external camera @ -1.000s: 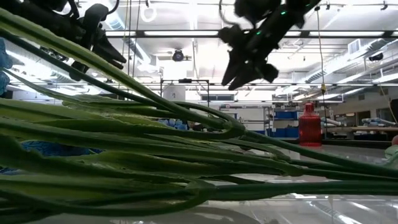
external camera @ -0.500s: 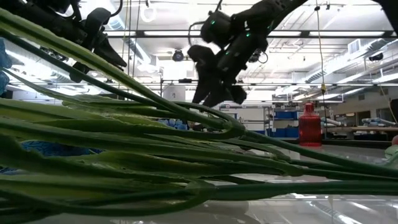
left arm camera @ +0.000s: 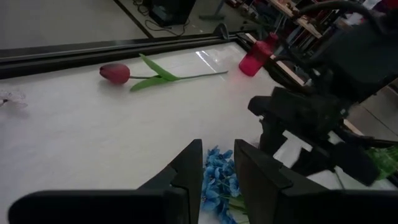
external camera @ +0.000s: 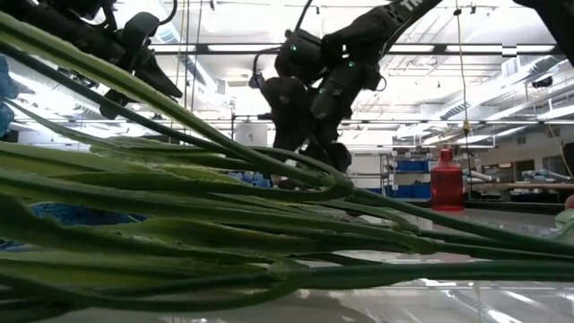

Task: Sort flowers into vase by color
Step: Put the top blue flowers into the red vase

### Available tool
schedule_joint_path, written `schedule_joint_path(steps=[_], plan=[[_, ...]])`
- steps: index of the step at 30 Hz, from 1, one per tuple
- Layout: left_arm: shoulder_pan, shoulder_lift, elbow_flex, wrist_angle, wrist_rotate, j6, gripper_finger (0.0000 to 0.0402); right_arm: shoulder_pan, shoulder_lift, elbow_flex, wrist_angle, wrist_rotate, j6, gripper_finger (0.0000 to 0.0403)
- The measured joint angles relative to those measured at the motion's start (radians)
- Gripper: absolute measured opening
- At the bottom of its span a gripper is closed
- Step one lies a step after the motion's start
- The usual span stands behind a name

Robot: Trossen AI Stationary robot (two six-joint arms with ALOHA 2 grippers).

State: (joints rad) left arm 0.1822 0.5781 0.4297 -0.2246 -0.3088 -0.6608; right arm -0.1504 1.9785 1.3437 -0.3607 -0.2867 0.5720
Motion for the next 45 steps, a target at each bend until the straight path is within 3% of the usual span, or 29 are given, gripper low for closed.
schedule_joint_path(steps=[6, 11, 21, 26, 34, 40, 45], plan=[[0.000, 0.000, 0.000, -0.010, 0.000, 0.001, 0.0098, 0.029, 0.038, 0.002, 0.110, 0.052, 0.016, 0.0259], [0.000, 0.006, 0.000, -0.042, 0.000, 0.002, 0.0098, 0.053, 0.044, 0.004, 0.052, 0.140, 0.045, 0.0259], [0.000, 0.032, -0.001, -0.033, -0.001, 0.002, 0.0098, 0.094, 0.098, 0.005, 0.050, 0.201, 0.037, 0.0251], [0.000, 0.029, -0.001, -0.034, 0.000, 0.003, 0.0098, 0.102, 0.109, 0.008, 0.037, 0.240, 0.030, 0.0193], [-0.001, -0.001, -0.001, 0.017, 0.000, 0.033, 0.0098, 0.093, 0.108, 0.005, 0.035, 0.240, 0.031, 0.0021], [-0.001, -0.009, -0.001, 0.199, 0.096, 0.151, 0.0098, 0.086, 0.069, -0.001, 0.019, 0.242, 0.063, 0.0026], [-0.001, -0.008, 0.008, 0.207, 0.095, 0.187, 0.0102, 0.069, -0.042, 0.000, 0.035, 0.307, 0.056, 0.0009]])
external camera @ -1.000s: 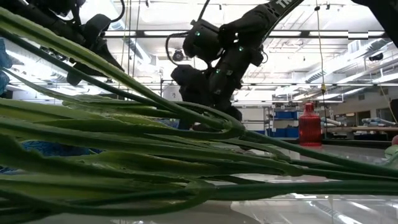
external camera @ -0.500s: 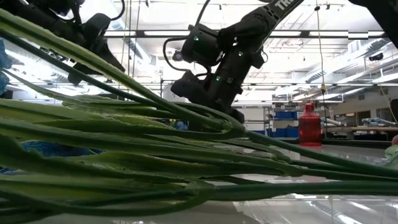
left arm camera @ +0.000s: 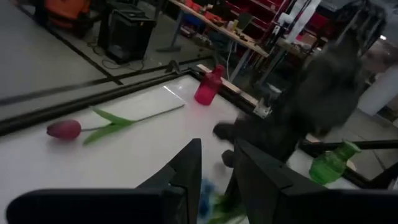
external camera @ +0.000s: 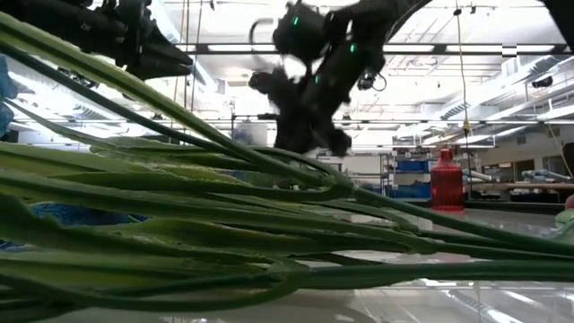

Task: Sort flowers into vase by color
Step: Put the top blue flowers into the red vase

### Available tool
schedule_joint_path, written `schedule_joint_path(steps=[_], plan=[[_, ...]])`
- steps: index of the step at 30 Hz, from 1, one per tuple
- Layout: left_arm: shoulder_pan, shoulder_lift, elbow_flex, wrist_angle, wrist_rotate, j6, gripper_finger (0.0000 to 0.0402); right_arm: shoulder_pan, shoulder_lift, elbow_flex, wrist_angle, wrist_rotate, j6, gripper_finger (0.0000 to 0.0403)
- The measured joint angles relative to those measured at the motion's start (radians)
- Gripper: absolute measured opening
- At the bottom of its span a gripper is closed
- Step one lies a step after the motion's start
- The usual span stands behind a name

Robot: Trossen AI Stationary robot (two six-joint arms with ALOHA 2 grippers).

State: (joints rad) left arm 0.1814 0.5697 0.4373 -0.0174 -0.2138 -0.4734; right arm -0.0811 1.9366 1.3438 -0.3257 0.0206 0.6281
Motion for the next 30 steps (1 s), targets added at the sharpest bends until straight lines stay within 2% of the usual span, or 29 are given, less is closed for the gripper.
schedule_joint_path(steps=[6, 12, 19, 23, 30], plan=[[0.000, 0.000, 0.057, 0.001, -0.020, 0.095, 0.0122, -0.044, -0.157, 0.001, 0.017, 0.132, -0.013, 0.0011], [0.000, 0.056, 0.143, 0.008, -0.031, 0.142, 0.0173, -0.068, -0.285, -0.003, 0.090, 0.215, -0.072, 0.0010], [-0.033, 0.156, 0.155, 0.006, 0.032, 0.076, 0.0226, -0.011, -0.360, -0.004, 0.257, 0.213, -0.205, 0.0010], [-0.050, 0.178, 0.155, 0.026, 0.036, 0.075, 0.0231, 0.016, -0.399, -0.004, 0.390, 0.209, -0.257, 0.0009], [-0.043, 0.178, 0.168, 0.167, 0.059, 0.129, 0.0231, 0.021, -0.455, -0.004, 0.516, 0.195, -0.363, 0.0009]])
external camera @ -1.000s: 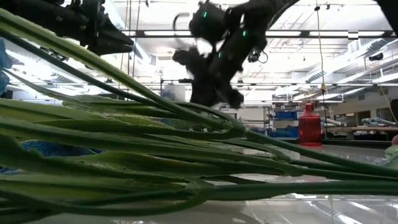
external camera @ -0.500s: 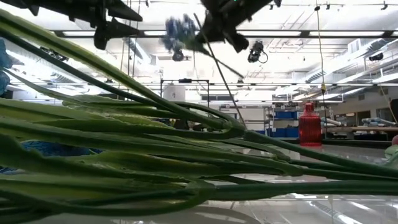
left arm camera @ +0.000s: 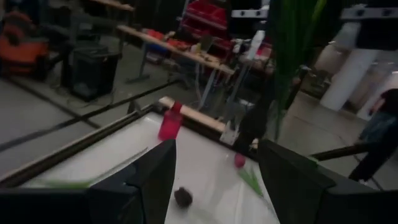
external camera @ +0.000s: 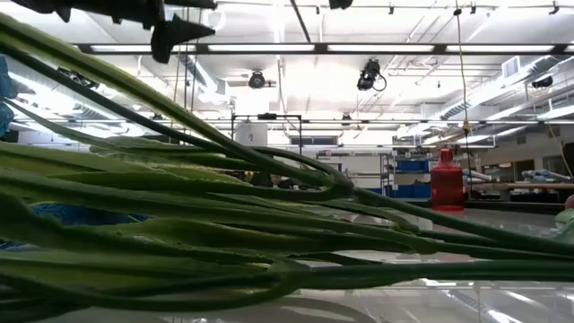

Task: Sort flowers into vase by color
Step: Put the top blue flowers into the red vase

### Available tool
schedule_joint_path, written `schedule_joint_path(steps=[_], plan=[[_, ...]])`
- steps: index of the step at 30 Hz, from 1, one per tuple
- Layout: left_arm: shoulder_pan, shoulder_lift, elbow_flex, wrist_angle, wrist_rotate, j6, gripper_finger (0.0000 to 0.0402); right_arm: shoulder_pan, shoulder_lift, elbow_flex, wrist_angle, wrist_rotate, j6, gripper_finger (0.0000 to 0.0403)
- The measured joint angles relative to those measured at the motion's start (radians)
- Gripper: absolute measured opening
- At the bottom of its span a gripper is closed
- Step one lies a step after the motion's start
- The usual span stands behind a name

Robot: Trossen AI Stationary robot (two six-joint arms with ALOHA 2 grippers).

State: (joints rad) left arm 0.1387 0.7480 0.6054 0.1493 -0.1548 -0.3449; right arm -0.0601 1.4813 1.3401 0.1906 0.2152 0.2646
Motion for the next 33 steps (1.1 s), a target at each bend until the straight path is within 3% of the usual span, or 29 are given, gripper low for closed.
schedule_joint_path(steps=[5, 13, 18, 26, 33], plan=[[0.046, 0.099, 0.067, 0.018, 0.097, 0.054, 0.0231, -0.013, 0.008, 0.001, 0.043, -0.001, -0.033, 0.0009], [0.056, 0.333, 0.270, 0.042, 0.214, 0.145, 0.0230, -0.035, 0.022, 0.000, 0.143, -0.028, -0.078, 0.0009], [0.061, 0.433, 0.354, 0.049, 0.275, 0.183, 0.0210, -0.041, 0.022, 0.000, 0.179, -0.027, -0.093, 0.0009], [0.063, 0.495, 0.378, 0.076, 0.323, 0.177, 0.0125, -0.040, 0.022, 0.000, 0.183, -0.027, -0.104, 0.0016], [0.066, 0.493, 0.378, 0.068, 0.343, 0.172, 0.0016, -0.040, 0.022, 0.000, 0.174, -0.037, -0.065, 0.0037]])
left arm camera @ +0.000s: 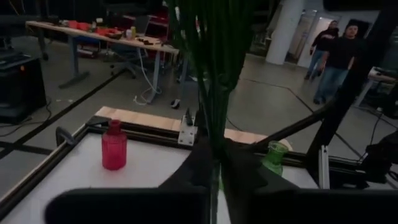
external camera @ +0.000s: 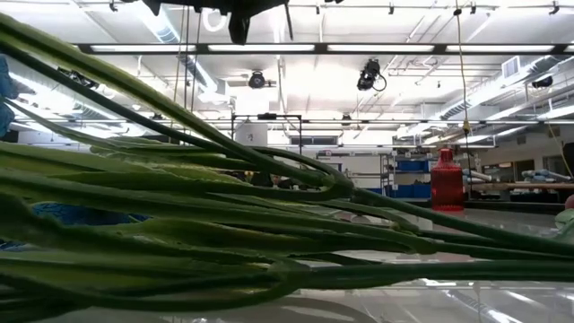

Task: Sort flowers into vase by color
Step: Put the top blue flowers into the red vase

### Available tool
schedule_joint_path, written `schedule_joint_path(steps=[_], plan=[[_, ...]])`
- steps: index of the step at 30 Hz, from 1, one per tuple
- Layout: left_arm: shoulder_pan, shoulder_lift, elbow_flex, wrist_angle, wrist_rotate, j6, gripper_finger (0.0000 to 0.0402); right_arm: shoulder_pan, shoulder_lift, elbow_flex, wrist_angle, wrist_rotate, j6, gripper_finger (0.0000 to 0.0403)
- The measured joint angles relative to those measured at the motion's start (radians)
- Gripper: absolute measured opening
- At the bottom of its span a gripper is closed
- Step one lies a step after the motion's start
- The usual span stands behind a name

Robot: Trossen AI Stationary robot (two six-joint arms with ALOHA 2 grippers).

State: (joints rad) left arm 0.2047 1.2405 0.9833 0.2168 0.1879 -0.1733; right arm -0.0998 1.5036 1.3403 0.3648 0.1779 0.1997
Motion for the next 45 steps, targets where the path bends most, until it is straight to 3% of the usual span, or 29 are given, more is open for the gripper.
schedule_joint_path(steps=[8, 14, 17, 22, 26, 31, 34, 37, 39, 45], plan=[[0.000, -0.019, 0.000, -0.070, 0.001, 0.000, 0.0010, -0.042, -0.076, 0.000, -0.290, -0.076, 0.062, 0.0148], [0.000, -0.019, 0.000, -0.109, 0.022, 0.000, 0.0010, -0.073, -0.099, 0.000, -0.436, -0.293, 0.071, 0.0231], [0.001, -0.019, 0.000, -0.111, 0.026, -0.008, 0.0010, -0.071, -0.093, 0.000, -0.445, -0.340, 0.062, 0.0253], [0.002, -0.018, 0.000, -0.109, 0.027, -0.016, 0.0010, -0.065, -0.063, 0.000, -0.374, -0.324, 0.067, 0.0264], [0.000, 0.000, -0.001, -0.125, 0.046, 0.001, 0.0010, -0.070, -0.029, 0.000, -0.286, -0.332, 0.108, 0.0251], [0.000, 0.012, -0.001, -0.139, 0.050, 0.005, 0.0009, -0.079, -0.015, 0.000, -0.268, -0.322, 0.165, 0.0206], [0.000, 0.012, -0.001, -0.163, 0.049, 0.005, 0.0009, -0.079, -0.017, 0.000, -0.292, -0.310, 0.165, 0.0154], [0.000, 0.012, -0.001, -0.184, 0.018, 0.001, 0.0011, -0.082, -0.018, 0.000, -0.310, -0.310, 0.162, 0.0072], [0.000, 0.012, -0.001, -0.184, -0.010, -0.010, 0.0026, -0.082, -0.019, 0.000, -0.317, -0.308, 0.139, 0.0025], [0.012, -0.012, -0.001, -0.218, -0.056, -0.025, 0.0110, -0.074, -0.027, 0.000, -0.343, -0.189, 0.128, 0.0024]])
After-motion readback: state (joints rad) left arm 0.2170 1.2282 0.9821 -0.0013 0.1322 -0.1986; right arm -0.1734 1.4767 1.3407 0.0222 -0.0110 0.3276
